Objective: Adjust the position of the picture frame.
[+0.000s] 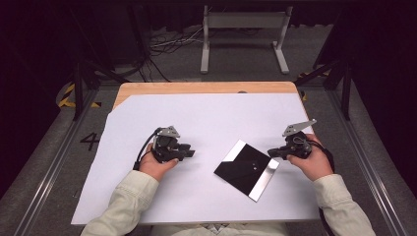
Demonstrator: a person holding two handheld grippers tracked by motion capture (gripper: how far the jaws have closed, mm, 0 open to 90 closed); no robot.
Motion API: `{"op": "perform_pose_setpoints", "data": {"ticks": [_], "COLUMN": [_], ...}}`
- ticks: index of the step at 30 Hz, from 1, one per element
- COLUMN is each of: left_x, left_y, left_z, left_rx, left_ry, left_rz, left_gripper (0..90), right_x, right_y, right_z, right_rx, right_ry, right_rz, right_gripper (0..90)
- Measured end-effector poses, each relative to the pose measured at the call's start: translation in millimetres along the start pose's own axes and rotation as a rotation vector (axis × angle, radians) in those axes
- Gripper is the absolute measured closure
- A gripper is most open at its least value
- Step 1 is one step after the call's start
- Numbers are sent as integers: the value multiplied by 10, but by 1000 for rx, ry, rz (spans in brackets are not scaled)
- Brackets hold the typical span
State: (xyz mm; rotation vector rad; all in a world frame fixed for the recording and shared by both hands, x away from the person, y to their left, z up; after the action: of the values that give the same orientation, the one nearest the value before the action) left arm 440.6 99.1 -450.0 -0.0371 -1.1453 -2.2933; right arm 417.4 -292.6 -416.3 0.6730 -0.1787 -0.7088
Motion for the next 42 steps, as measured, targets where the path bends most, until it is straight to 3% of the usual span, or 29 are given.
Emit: {"op": "perform_pose_setpoints", "data": {"ticks": [10,15,21,26,30,42], "left_x": [5,3,8,13,20,10], "left_y": [2,1,6,5,7,2], "left_z": [-1,-5,2,-5,-12,-5], "left_rx": [-1,-3,-2,-1,-1,-4], "left_ry": [2,4,3,3,2,4], "left_rz": [-9,-14,-19,-16,-14,-16], "left_gripper": [654,654,655,655,655,654], "right_x": [28,-15,-56,-60,-62,-72], "right_y": [-208,-298,-346,-349,-341,-142], "right_z": [44,13,-41,-89,-97,-335], "right_rx": [-56,-94,-153,-158,-129,-24], "right_ry": [29,66,106,124,99,-23], "right_rz": [9,39,56,62,52,33], "right_gripper": [900,900,900,900,900,900]}}
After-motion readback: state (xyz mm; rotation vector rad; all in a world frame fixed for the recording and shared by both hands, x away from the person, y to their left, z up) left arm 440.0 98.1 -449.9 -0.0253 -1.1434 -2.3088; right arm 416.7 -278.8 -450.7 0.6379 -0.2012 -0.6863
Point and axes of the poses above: each handheld gripper's, and its own axes: z roughly backward along the jaws, y roughly out of its top, x roughly to its right, the point moved 3 cm from there along -z, roughly forward along the jaws, and after that the axes turned 4 degrees about -y, right-handed, at the moved point
